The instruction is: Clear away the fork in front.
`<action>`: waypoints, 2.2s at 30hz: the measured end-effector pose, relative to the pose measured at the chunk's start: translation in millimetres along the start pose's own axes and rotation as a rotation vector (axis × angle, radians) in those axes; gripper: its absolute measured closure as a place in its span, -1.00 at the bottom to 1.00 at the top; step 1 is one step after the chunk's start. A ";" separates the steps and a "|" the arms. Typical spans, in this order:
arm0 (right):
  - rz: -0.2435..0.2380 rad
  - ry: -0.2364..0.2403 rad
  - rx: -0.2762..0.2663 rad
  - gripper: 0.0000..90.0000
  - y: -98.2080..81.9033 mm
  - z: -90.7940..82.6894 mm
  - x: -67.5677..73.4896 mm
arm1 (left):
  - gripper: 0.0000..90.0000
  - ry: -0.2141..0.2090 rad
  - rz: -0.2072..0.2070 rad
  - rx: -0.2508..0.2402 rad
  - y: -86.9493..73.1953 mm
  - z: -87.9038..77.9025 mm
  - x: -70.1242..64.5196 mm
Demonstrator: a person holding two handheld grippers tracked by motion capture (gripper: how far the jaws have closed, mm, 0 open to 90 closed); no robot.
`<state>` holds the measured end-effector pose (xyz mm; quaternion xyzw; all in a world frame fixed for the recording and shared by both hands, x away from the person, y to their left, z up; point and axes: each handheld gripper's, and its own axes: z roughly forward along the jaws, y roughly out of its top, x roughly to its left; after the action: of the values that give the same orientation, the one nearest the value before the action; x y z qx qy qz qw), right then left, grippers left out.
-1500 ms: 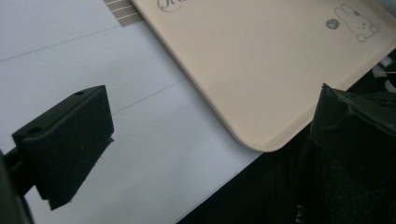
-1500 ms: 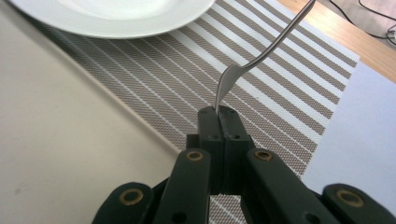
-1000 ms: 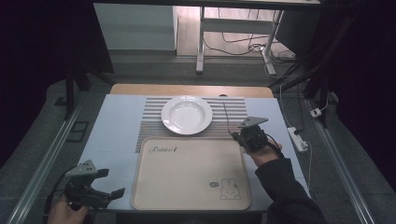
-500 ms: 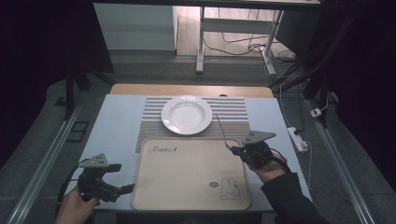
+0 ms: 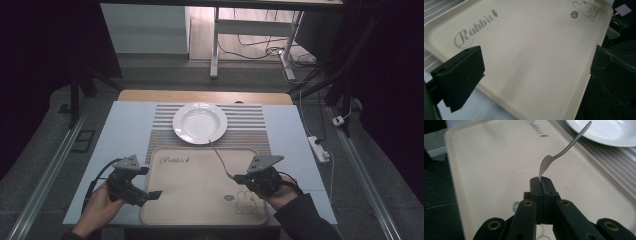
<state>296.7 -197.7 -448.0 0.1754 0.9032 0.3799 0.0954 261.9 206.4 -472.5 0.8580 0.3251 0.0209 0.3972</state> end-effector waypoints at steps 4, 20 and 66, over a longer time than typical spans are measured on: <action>-0.033 0.058 -0.007 1.00 0.7 3.0 10.5 | -1.00 -0.002 0.050 0.029 13.9 10.8 -0.8; -0.142 0.196 -0.010 1.00 6.3 12.0 35.1 | -1.00 -0.047 0.238 0.105 55.6 43.3 -7.1; -0.250 0.372 0.027 0.98 16.0 13.4 33.1 | 0.68 -0.271 0.788 0.346 89.6 95.1 -27.2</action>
<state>274.2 -165.7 -447.1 -0.0099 0.9250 0.3787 -0.0289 317.0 84.9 -469.2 0.9651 -0.0828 0.0034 0.2485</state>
